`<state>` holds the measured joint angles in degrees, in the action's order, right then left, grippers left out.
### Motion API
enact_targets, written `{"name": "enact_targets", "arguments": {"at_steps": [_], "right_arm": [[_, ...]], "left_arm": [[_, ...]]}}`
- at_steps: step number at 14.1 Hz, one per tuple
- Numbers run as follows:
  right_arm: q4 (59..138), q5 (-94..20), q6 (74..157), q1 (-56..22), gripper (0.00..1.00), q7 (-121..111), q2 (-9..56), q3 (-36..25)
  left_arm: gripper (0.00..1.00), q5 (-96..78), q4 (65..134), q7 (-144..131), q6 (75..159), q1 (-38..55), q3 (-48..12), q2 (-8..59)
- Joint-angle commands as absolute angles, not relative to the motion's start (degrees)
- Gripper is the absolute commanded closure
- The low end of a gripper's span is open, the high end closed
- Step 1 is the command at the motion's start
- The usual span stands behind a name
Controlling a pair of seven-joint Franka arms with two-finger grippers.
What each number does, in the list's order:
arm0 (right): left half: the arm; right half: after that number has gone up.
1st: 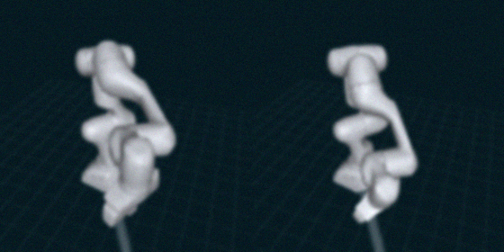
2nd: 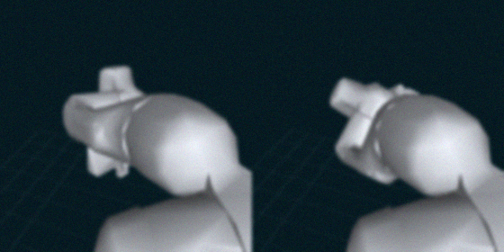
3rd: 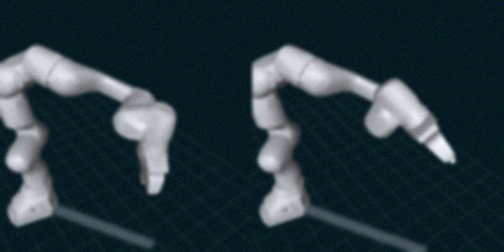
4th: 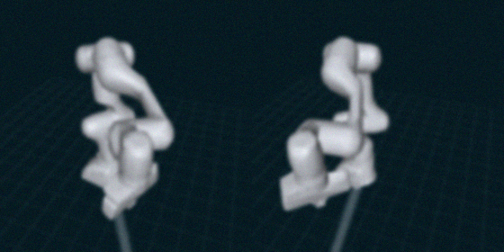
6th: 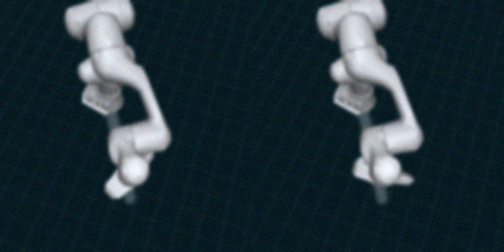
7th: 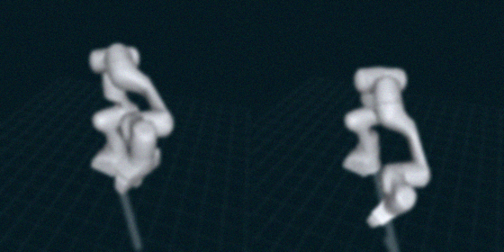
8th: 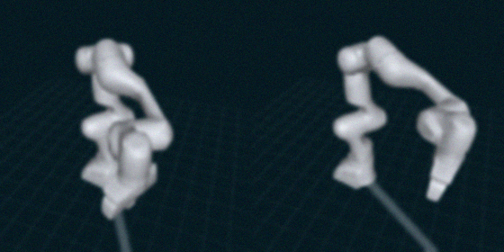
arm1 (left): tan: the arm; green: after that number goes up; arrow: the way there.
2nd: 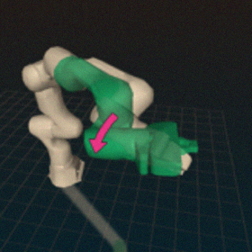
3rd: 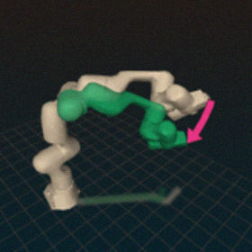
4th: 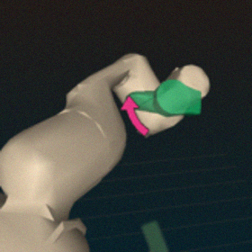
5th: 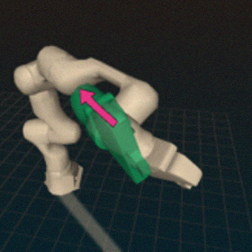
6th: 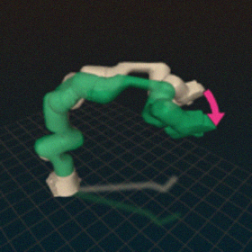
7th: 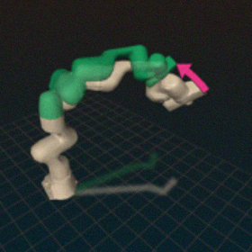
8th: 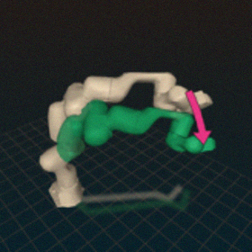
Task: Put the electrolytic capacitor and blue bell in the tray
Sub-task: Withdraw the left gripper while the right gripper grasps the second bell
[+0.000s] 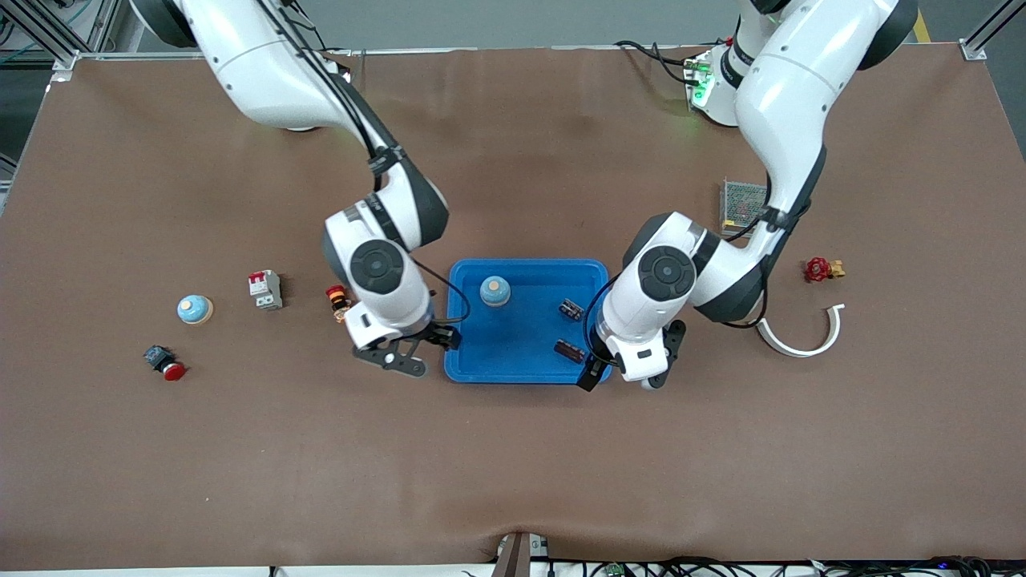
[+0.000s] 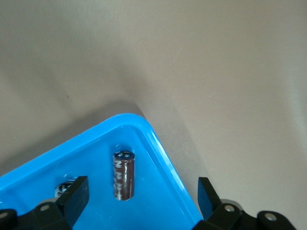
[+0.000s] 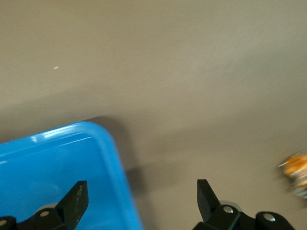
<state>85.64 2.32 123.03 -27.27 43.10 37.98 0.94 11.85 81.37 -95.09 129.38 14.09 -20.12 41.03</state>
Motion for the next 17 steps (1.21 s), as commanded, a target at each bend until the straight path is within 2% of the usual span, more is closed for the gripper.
{"name": "enact_targets", "arguments": {"at_steps": [1,4,9,13,17], "right_arm": [[86.7,3.3,119.6,-23.8,0.00,32.6,35.0,1.8],[86.7,3.3,117.2,-20.3,0.00,23.4,32.6,1.8],[94.6,3.3,118.5,-12.1,0.00,9.2,26.1,1.8],[103.3,3.3,125.6,-6.6,0.00,1.6,21.9,1.8],[115.7,3.3,137.1,-3.9,0.00,0.8,17.6,1.8]], "left_arm": [[0.00,12.6,82.7,-89.9,123.4,12.4,-20.0,35.3],[0.00,11.9,82.8,-80.3,116.5,9.4,-20.1,30.1],[0.00,11.7,82.7,-64.8,106.1,5.0,-20.4,23.1],[0.00,11.7,82.8,-57.3,98.4,2.6,-20.2,17.6],[0.00,11.5,82.7,-50.9,95.2,0.2,-20.4,14.2]]}}
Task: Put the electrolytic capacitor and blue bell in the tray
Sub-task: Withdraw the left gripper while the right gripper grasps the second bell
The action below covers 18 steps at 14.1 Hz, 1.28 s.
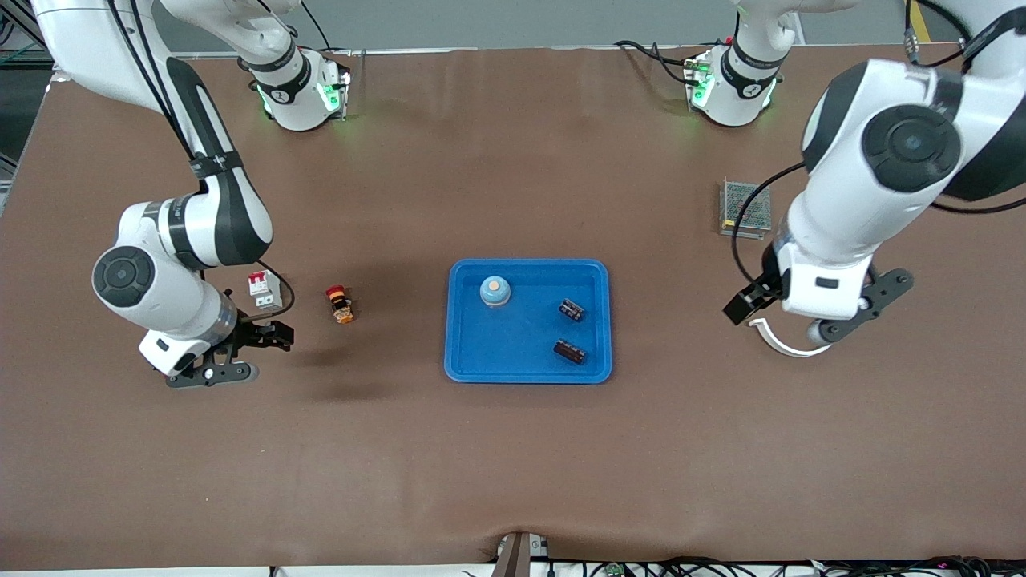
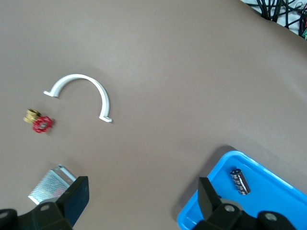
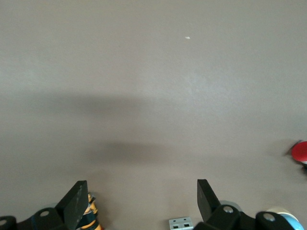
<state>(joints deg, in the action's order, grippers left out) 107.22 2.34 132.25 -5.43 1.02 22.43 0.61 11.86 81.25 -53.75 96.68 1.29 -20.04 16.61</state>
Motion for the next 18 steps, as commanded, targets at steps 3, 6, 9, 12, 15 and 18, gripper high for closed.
{"name": "enact_targets", "arguments": {"at_steps": [3,6,9,12,15,18], "right_arm": [[121.9,3.3,142.7,-1.3,0.00,0.5,16.5,1.8],[123.1,3.5,142.7,1.6,0.00,0.2,16.7,1.8],[124.0,3.5,142.9,5.3,0.00,-3.9,16.8,1.8],[125.9,3.5,145.7,9.5,0.00,-8.5,17.0,1.8],[126.0,3.4,146.5,12.4,0.00,-10.5,17.4,1.8],[125.9,3.5,146.5,15.2,0.00,-13.1,18.1,1.8]], "left_arm": [[0.00,11.4,82.8,-43.4,93.8,-1.6,-20.4,11.5],[0.00,10.5,84.0,-31.6,91.7,-0.5,-17.0,7.2],[0.00,7.1,85.8,-19.4,89.6,1.6,-10.8,2.5],[0.00,2.6,88.7,-12.9,89.6,1.9,-6.5,-1.7],[0.00,2.5,90.4,-10.8,88.9,1.9,-5.9,-3.8],[0.00,2.5,91.3,-9.3,88.9,1.8,-5.8,-5.0]]}}
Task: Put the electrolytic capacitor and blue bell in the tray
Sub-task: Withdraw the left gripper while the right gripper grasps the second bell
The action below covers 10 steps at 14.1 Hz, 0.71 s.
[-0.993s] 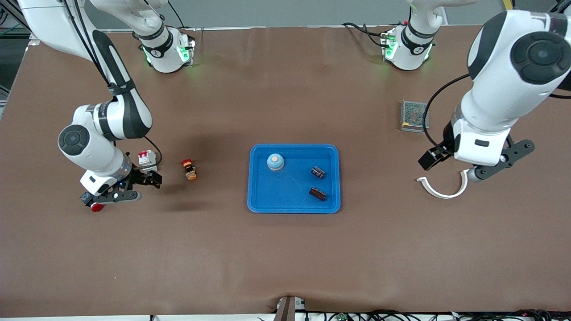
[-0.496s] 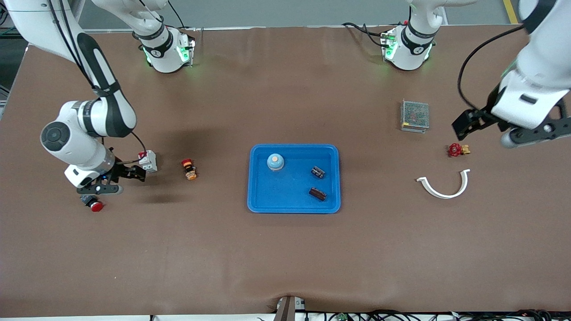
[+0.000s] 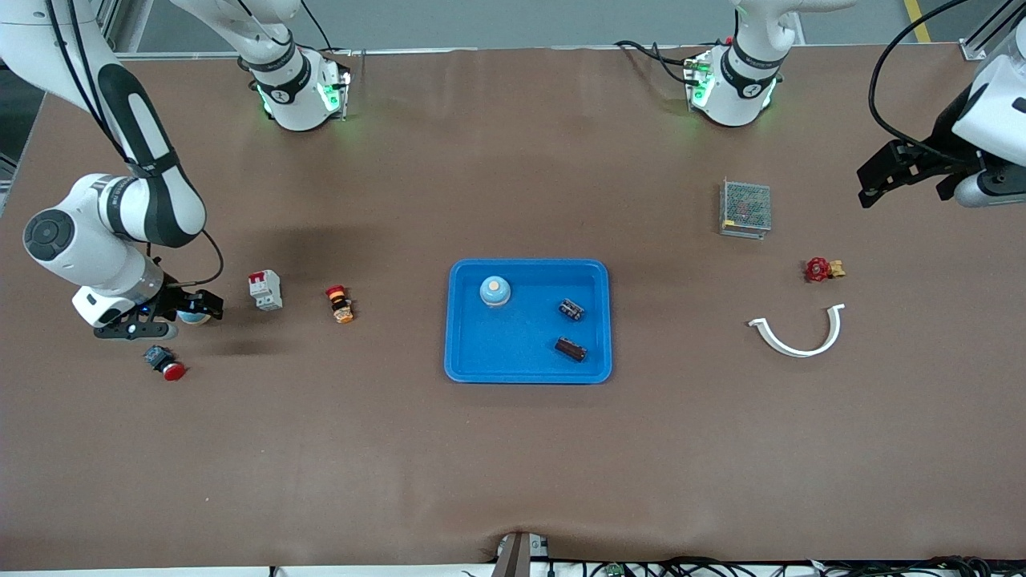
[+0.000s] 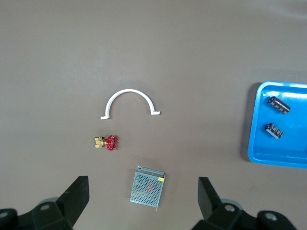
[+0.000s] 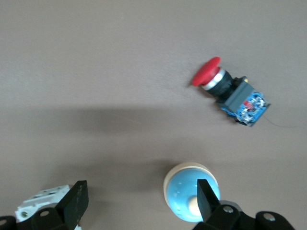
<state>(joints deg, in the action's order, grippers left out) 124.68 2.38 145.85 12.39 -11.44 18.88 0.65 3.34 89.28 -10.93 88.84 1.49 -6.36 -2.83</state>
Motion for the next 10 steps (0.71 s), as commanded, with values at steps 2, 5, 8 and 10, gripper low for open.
{"name": "enact_targets", "arguments": {"at_steps": [2,5,8,10], "right_arm": [[125.8,3.4,147.4,16.9,0.00,-15.1,18.9,1.8],[125.8,3.4,148.2,18.5,0.00,-15.3,20.1,1.8],[125.7,3.3,148.9,19.4,0.00,-15.3,22.1,1.8],[125.8,3.3,150.4,19.2,0.00,-15.3,23.8,1.8]], "left_arm": [[0.00,2.5,91.7,-9.3,88.7,1.7,-5.9,-5.4],[0.00,2.5,91.2,-9.3,88.7,1.5,-5.9,-4.7],[0.00,2.5,91.6,-9.3,88.9,1.5,-6.0,-3.9],[0.00,2.4,92.2,-9.2,88.9,1.5,-6.1,-3.8]]}}
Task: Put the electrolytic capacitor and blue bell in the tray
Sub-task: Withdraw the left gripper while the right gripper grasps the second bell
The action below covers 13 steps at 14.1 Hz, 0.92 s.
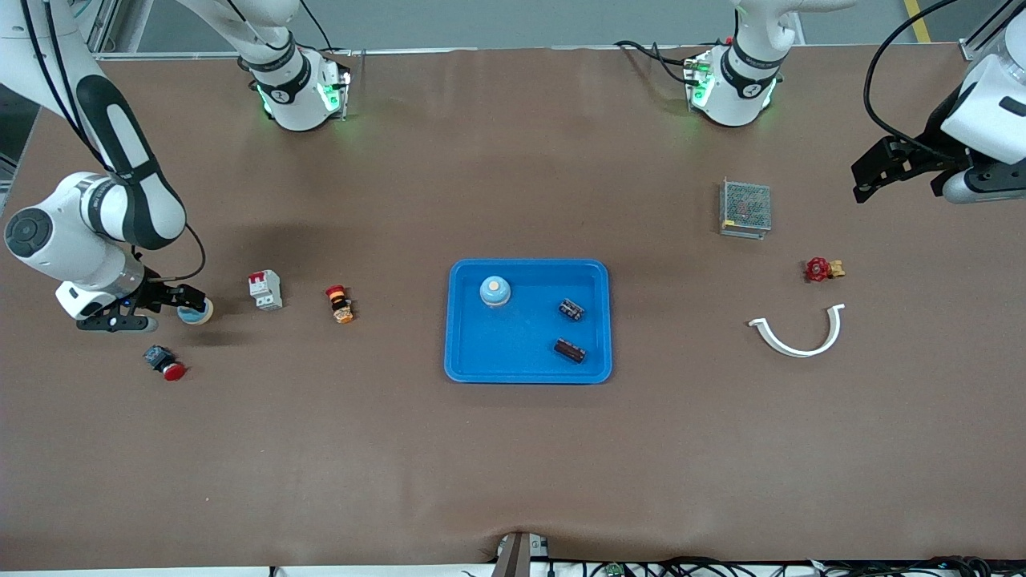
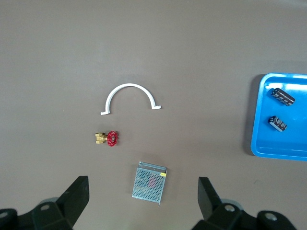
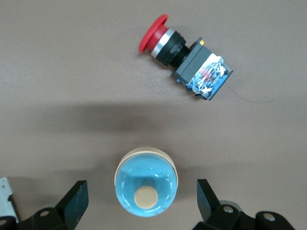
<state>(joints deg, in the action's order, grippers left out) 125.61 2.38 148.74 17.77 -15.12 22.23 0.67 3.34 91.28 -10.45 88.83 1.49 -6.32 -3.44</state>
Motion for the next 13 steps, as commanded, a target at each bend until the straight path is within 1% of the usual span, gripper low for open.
{"name": "enact_targets", "arguments": {"at_steps": [1,3,13], "right_arm": [[125.8,3.3,150.9,19.2,0.00,-15.3,24.5,1.8],[125.8,3.3,152.0,19.2,0.00,-15.4,25.6,1.8],[125.8,3.3,152.8,19.5,0.00,-15.3,26.6,1.8]], "left_arm": [[0.00,2.2,92.4,-9.3,88.9,1.3,-6.1,-3.8],[0.00,0.3,92.4,-9.3,88.9,1.3,-6.0,-3.7],[0.00,0.3,92.7,-9.8,88.9,1.3,-6.0,-2.8]]}}
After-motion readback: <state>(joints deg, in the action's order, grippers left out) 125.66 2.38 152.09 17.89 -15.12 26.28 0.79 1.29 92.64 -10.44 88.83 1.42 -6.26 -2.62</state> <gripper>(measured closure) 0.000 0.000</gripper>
